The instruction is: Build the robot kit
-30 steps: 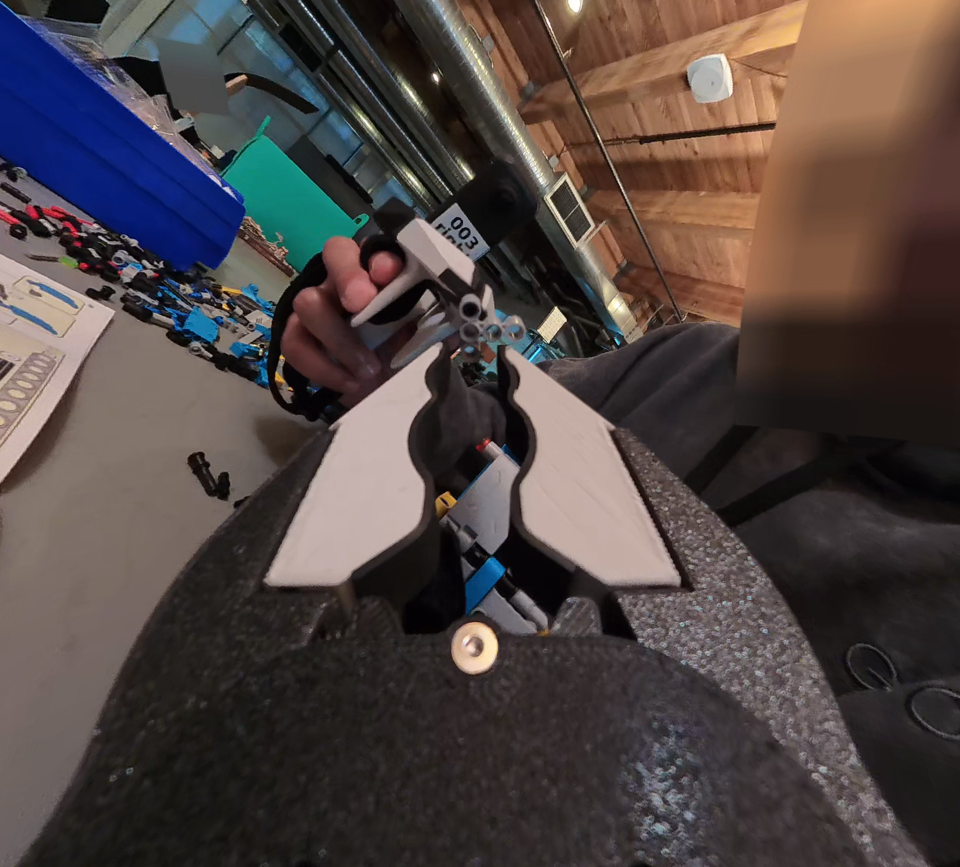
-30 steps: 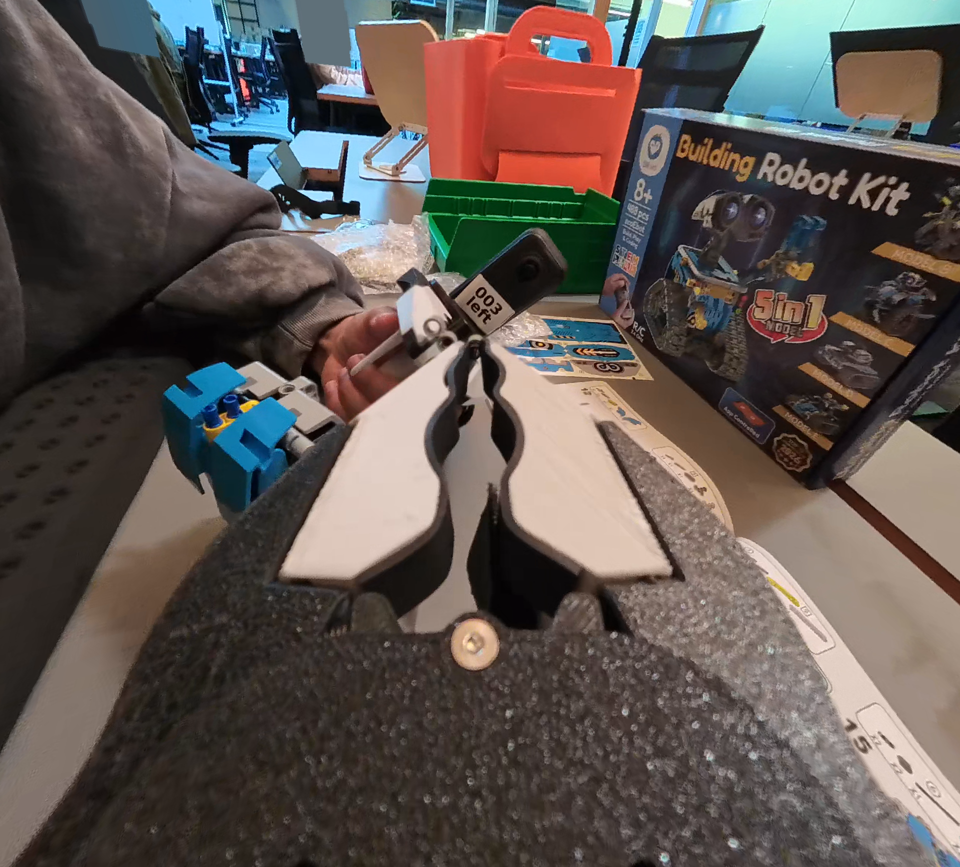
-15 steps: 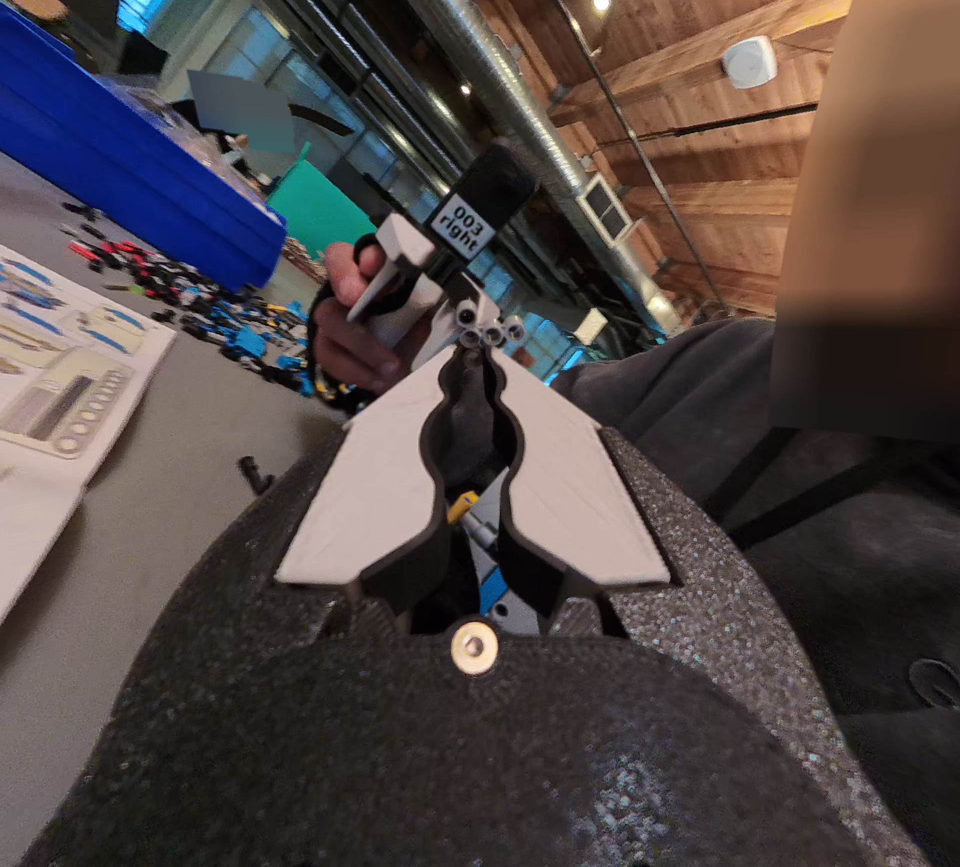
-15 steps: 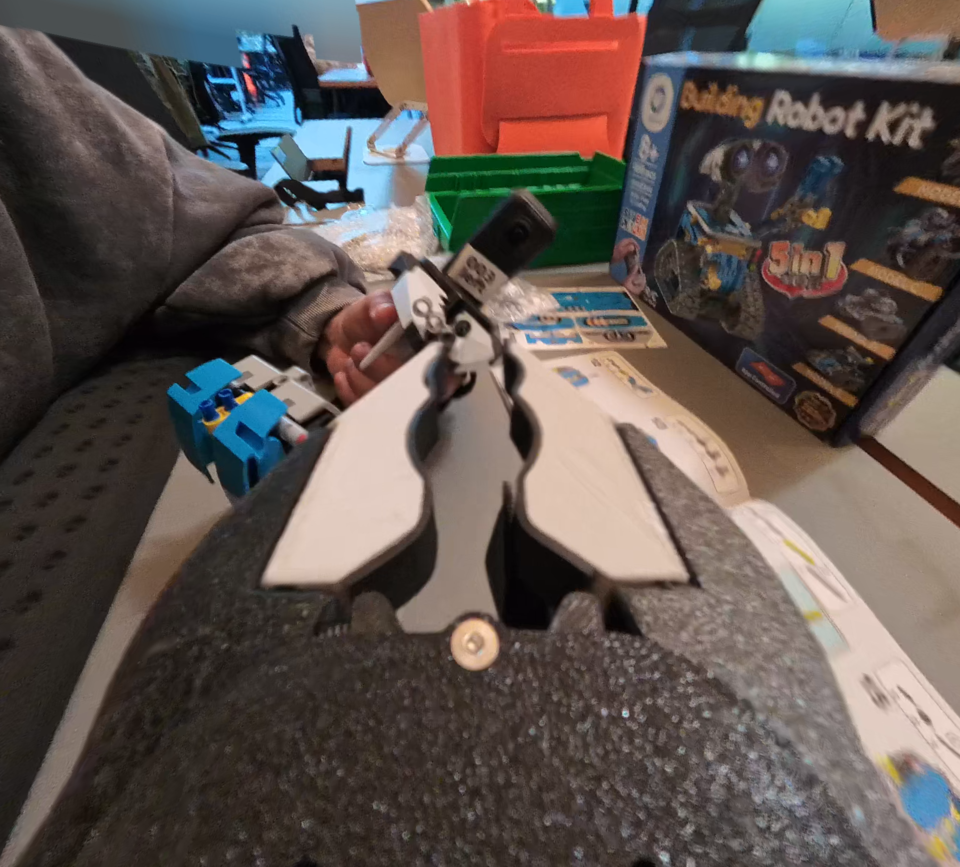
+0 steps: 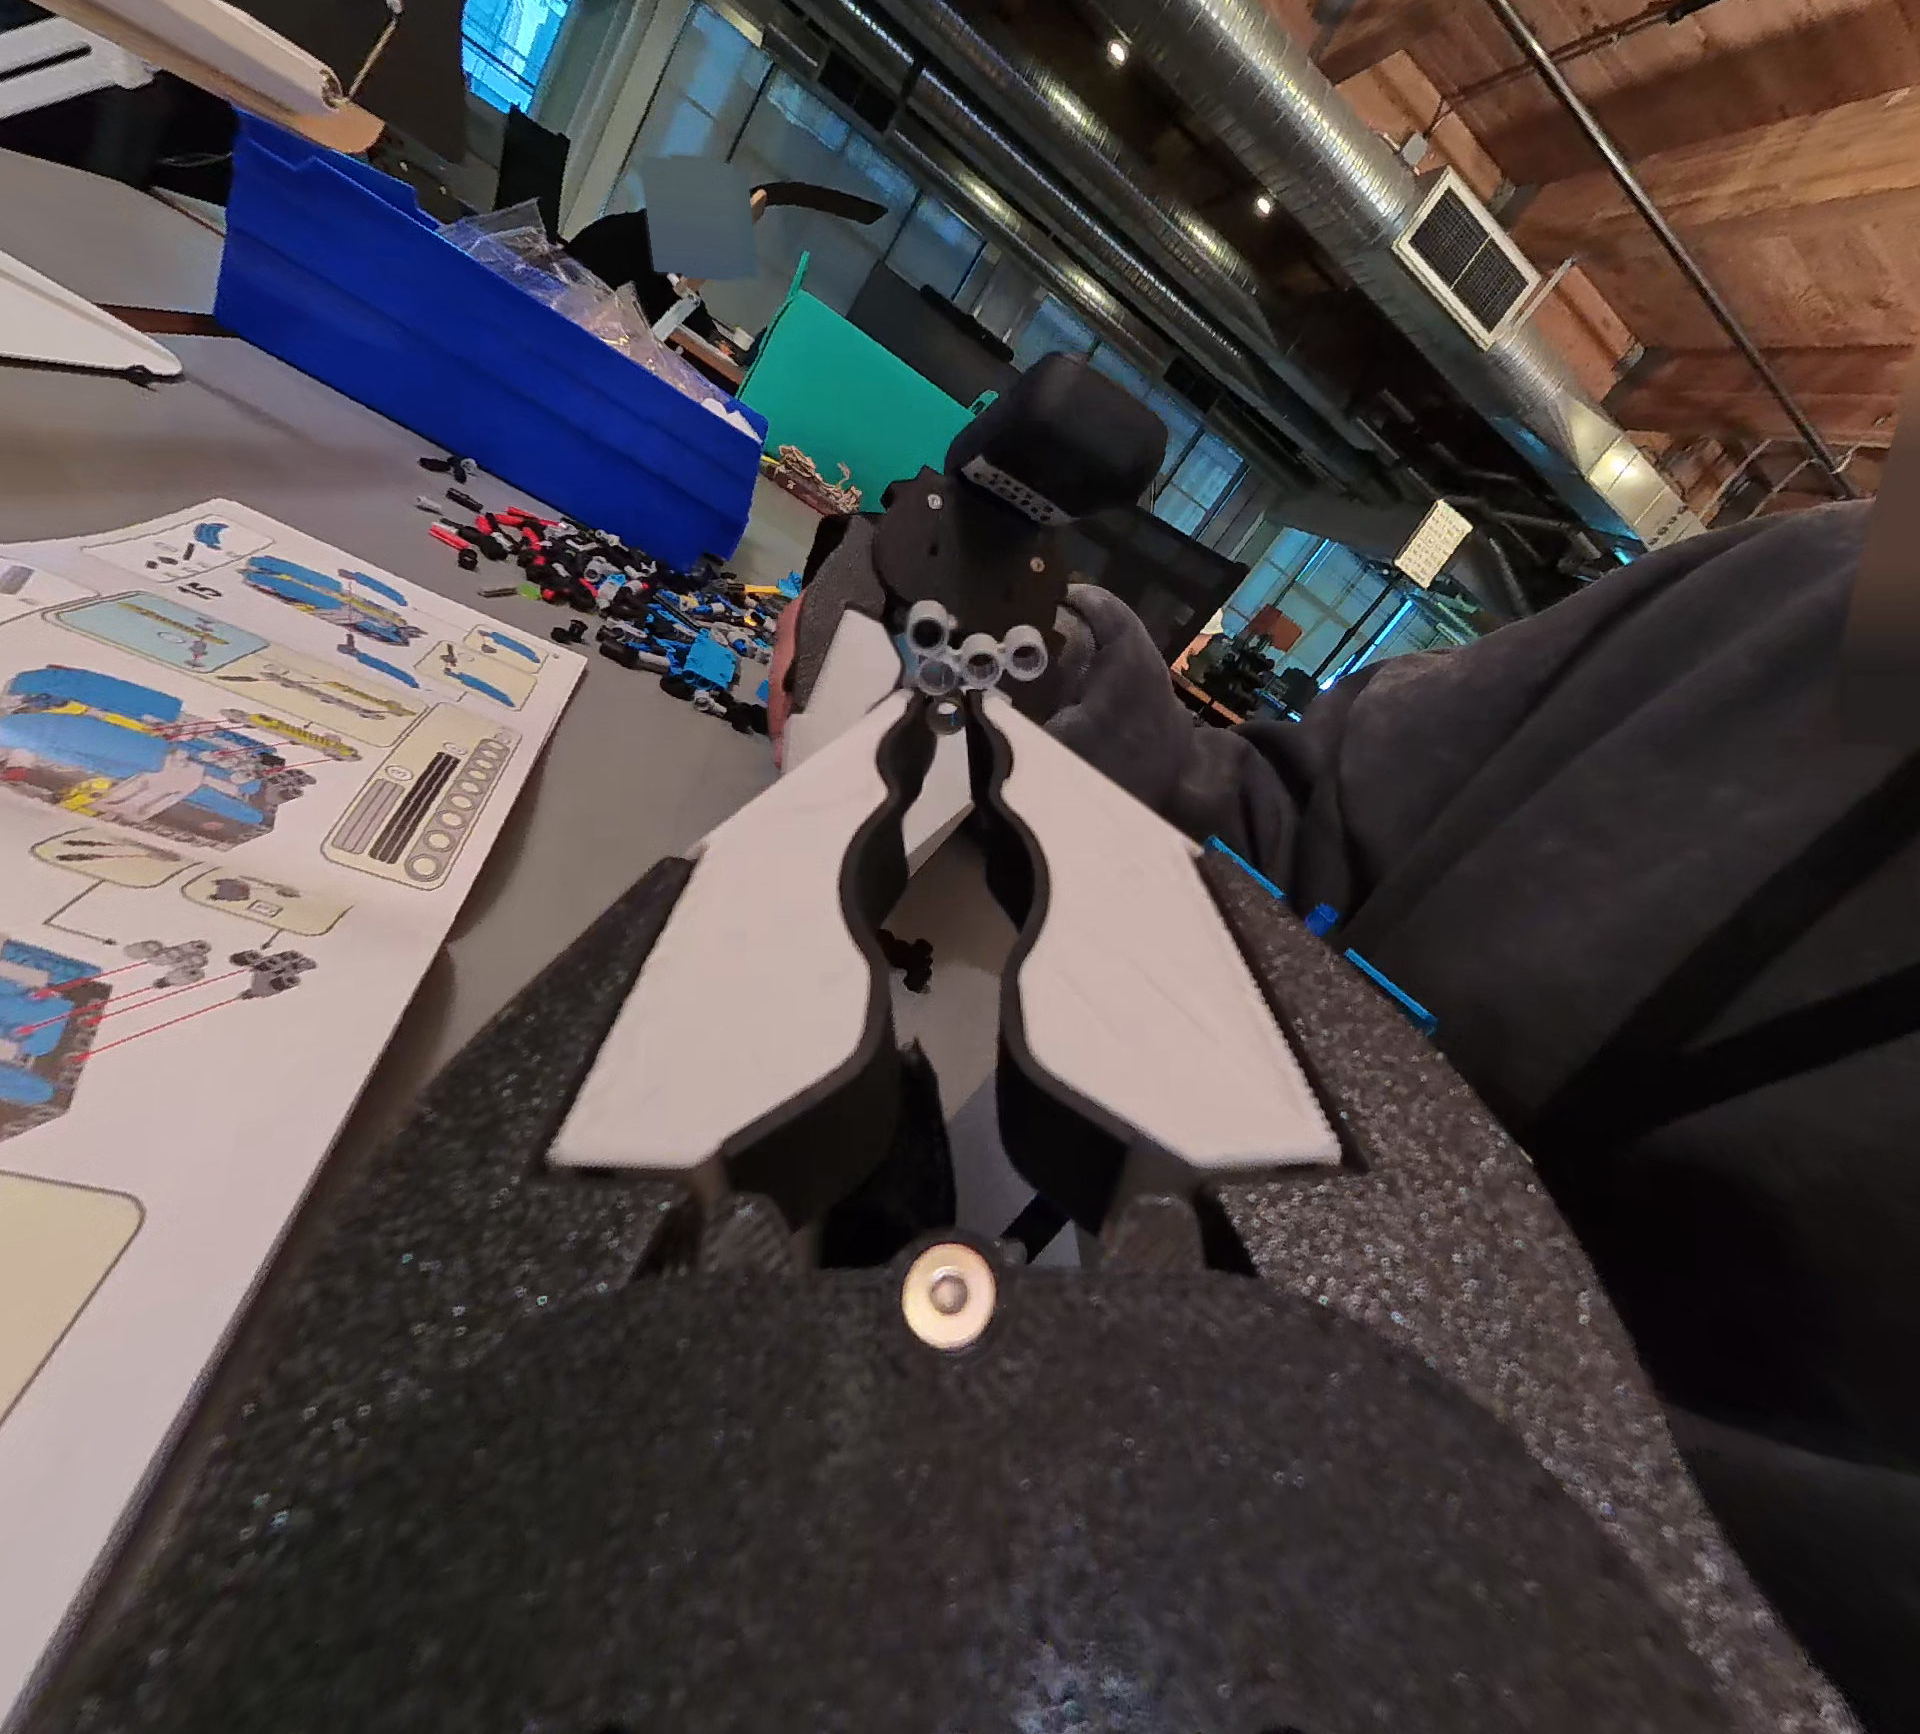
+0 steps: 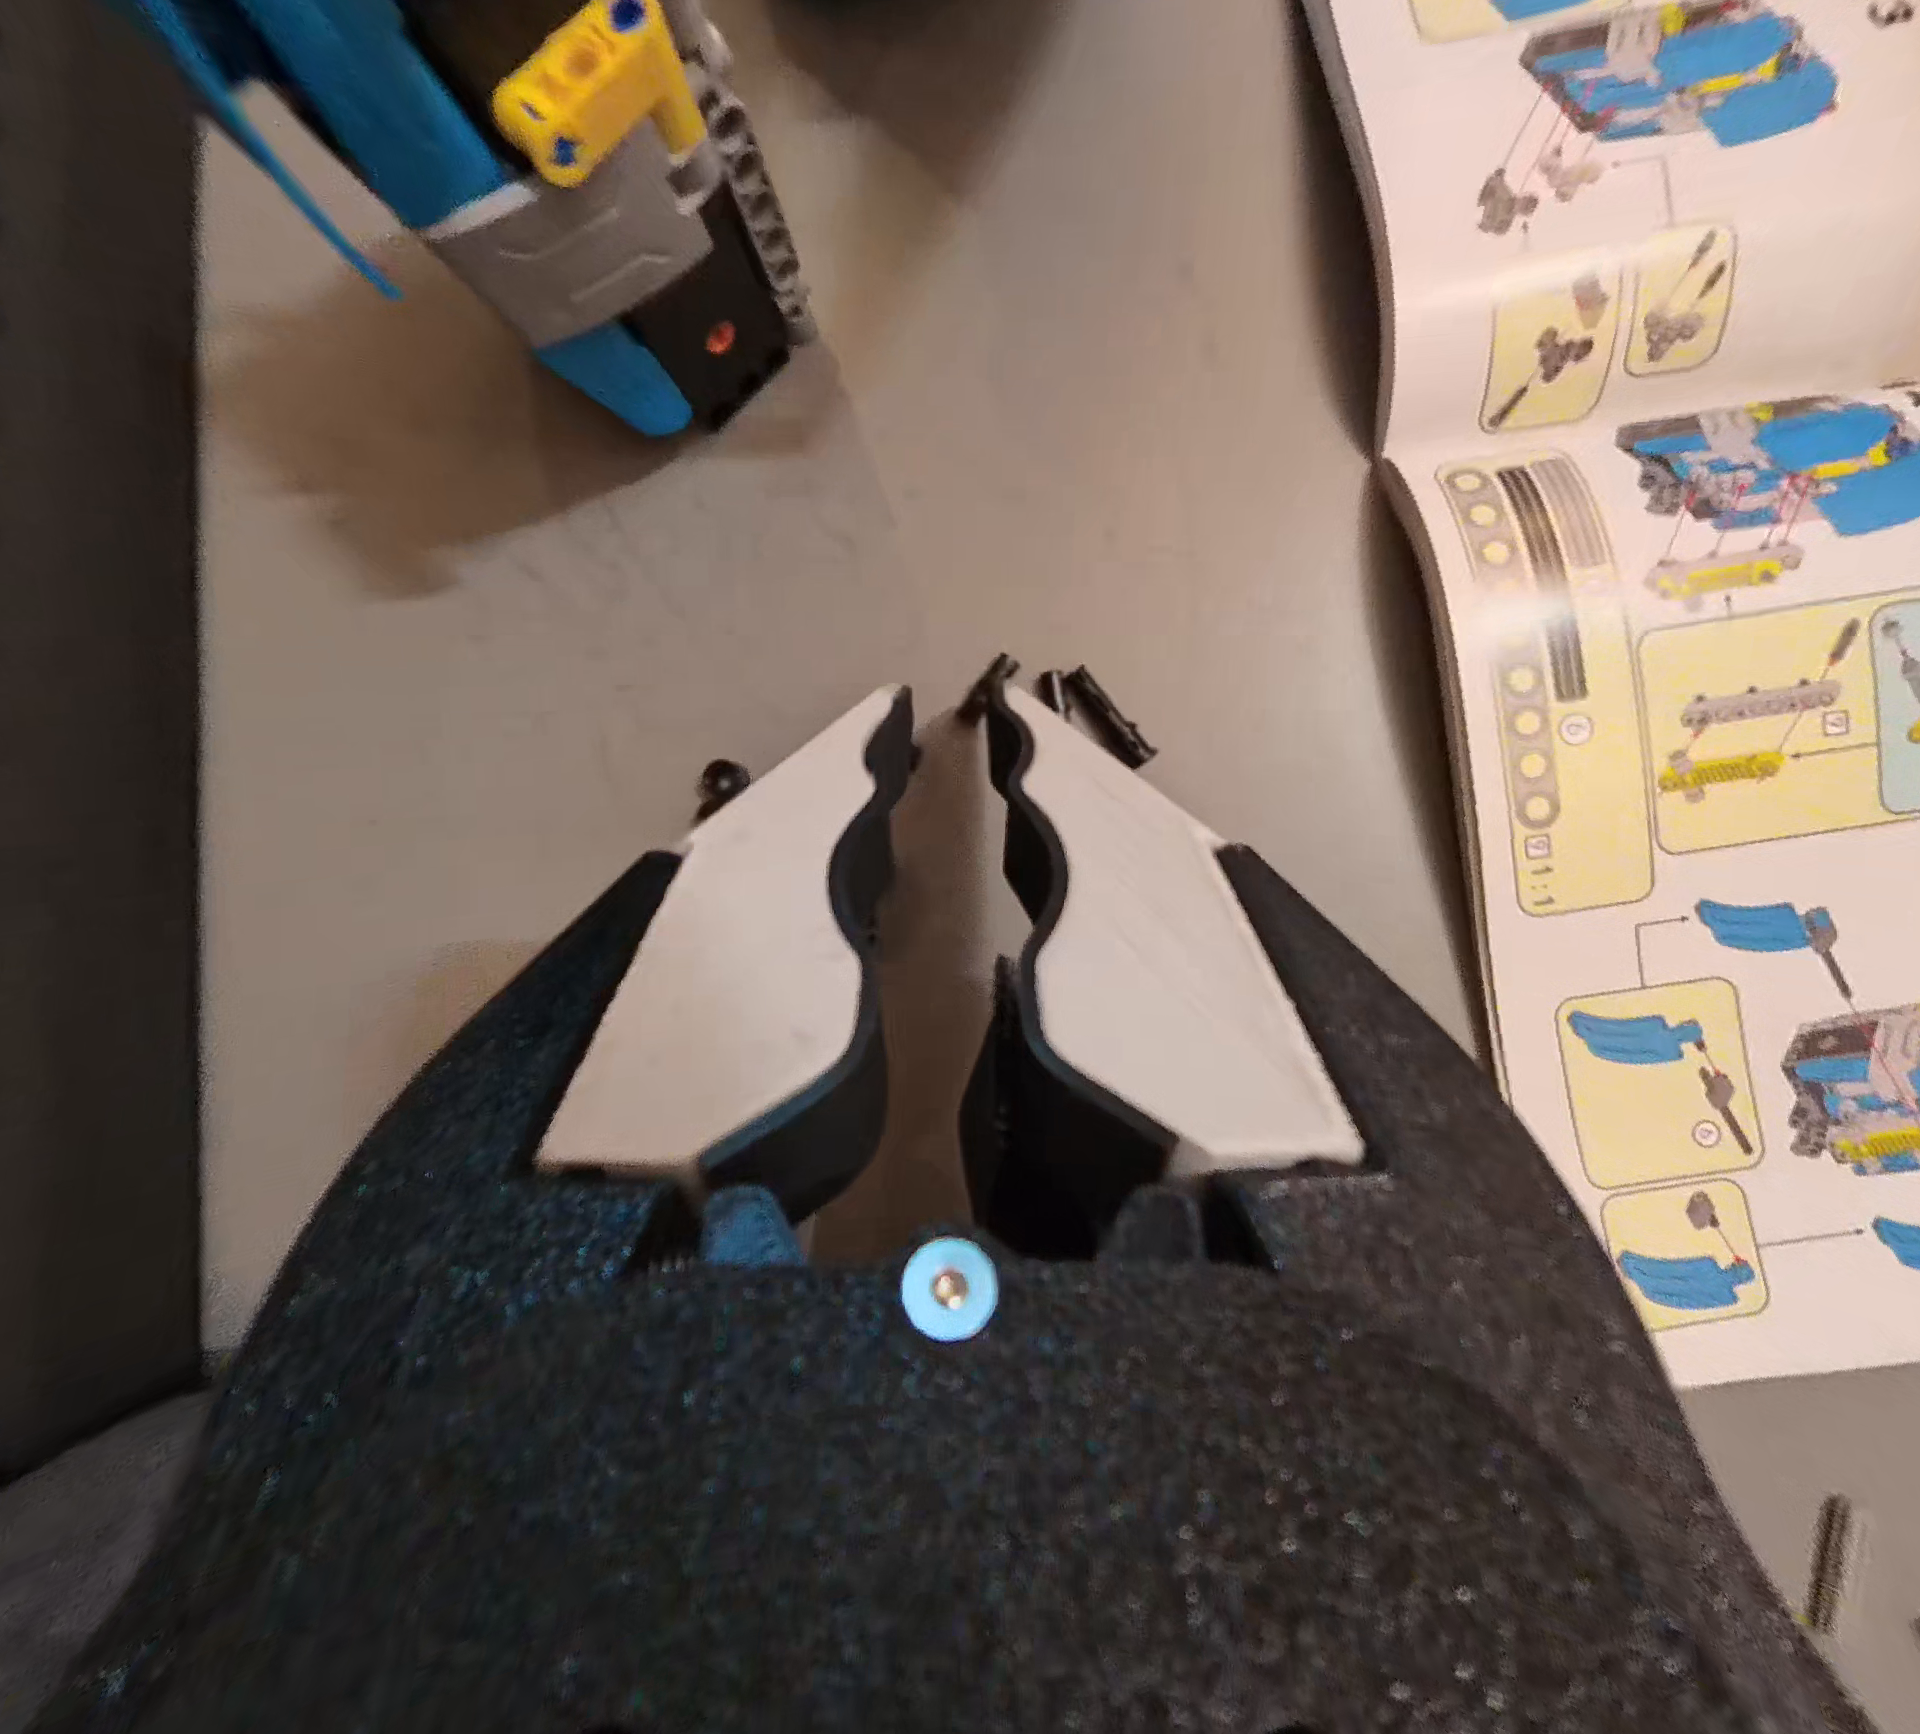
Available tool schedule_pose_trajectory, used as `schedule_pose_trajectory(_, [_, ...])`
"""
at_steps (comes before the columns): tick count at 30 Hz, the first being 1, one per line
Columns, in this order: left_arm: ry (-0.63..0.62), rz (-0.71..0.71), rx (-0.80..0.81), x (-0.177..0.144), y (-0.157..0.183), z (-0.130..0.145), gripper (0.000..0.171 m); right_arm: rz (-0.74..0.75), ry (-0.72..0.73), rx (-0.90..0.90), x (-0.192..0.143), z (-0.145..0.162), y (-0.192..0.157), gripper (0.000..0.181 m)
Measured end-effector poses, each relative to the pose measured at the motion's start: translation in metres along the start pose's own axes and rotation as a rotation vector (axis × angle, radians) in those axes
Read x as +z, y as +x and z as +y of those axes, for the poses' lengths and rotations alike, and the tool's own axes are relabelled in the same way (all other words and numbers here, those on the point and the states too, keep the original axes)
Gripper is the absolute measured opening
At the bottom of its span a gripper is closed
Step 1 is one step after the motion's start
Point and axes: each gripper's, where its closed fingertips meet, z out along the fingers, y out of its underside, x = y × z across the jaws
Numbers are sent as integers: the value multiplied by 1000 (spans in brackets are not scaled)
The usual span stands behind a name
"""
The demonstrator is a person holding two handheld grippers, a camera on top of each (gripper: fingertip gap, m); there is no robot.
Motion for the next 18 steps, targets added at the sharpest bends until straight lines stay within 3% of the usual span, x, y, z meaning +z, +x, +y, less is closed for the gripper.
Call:
schedule_pose_trajectory(6, [-16, -2, 16, 2, 1, 3, 7, 43, -46, 19, 9, 5, 7, 15])
schedule_pose_trajectory(14, [-13, -11, 20, 2, 0, 3, 7, 52, -71, 27, 12, 3, 8, 5])
schedule_pose_trajectory(16, [-3, -13, 12, 1, -1, 1, 6, 73, 31, 12, 5, -16, 11, 5])
schedule_pose_trajectory(18, [11, -9, -6, -1, -2, -1, 6, 126, 241, 10, -17, -53, 18, 5])
